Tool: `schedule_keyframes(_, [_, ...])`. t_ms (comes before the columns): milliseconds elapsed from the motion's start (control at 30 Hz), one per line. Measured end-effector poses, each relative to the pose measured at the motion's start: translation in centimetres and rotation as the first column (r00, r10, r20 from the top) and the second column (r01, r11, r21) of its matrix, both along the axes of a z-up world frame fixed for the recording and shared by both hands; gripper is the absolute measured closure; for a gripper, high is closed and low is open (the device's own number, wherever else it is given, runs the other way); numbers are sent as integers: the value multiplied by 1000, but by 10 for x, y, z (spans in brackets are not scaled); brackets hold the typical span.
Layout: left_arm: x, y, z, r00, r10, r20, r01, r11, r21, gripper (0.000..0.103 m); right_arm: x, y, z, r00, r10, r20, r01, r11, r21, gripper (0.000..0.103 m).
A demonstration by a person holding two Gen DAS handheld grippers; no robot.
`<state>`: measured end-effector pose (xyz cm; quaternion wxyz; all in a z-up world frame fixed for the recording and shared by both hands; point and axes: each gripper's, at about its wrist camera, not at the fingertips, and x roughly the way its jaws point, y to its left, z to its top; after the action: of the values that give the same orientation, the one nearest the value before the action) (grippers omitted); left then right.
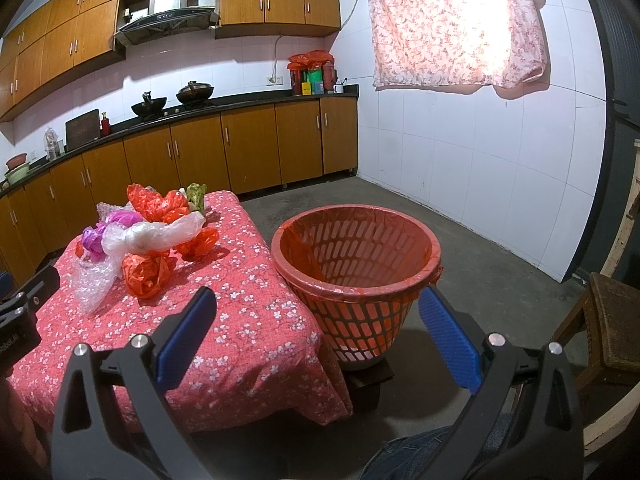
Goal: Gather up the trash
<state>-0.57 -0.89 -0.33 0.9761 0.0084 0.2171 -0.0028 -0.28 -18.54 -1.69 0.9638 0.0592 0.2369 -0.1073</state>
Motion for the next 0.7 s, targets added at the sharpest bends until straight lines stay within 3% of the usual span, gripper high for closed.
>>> schedule_keyframes(700, [11, 14, -18, 998, 58, -37, -59, 998, -19, 2, 16, 3, -5, 1000, 23, -20, -23, 1000, 2, 4])
